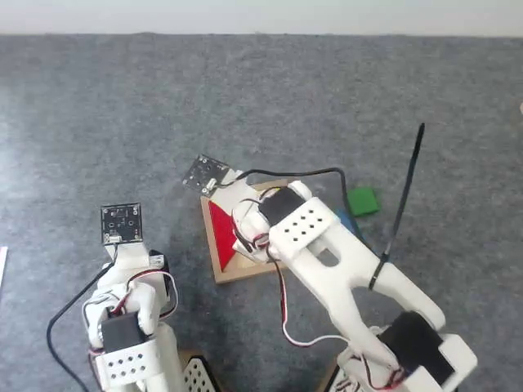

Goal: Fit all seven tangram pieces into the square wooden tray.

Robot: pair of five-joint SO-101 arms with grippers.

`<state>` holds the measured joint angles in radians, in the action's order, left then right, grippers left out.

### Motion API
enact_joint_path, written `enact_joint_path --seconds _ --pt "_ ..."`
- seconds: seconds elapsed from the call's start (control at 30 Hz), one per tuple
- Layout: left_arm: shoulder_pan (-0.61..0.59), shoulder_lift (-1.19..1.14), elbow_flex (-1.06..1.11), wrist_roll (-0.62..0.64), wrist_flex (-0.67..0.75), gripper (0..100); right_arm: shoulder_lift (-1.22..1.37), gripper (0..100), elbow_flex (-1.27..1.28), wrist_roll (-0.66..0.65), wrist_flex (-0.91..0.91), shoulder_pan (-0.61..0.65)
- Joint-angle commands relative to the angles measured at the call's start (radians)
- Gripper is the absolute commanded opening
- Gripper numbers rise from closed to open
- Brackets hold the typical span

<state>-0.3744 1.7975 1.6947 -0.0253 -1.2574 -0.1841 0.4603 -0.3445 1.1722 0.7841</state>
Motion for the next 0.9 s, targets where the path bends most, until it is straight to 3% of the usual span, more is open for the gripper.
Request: enact_joint_path --seconds 0.0,0.27,0.53,0.87 --pt "-0.006 0.018 -0.012 -0.002 -0.003 8 -0.053 1.6 -0.008 -0.035 -0.045 -0.042" --pt "-0.006 0.018 -0.012 -0.002 -0.003 8 0.114 1.6 0.034 0.017 -0.312 -0.142" --pt "-0.006 0.018 -0.012 -0.002 -0.003 8 0.148 1.4 0.037 0.021 -0.200 -0.028" --pt "-0.006 0.018 -0.012 -0.002 -0.003 8 0.064 1.5 0.037 0.020 -0.136 -0.065"
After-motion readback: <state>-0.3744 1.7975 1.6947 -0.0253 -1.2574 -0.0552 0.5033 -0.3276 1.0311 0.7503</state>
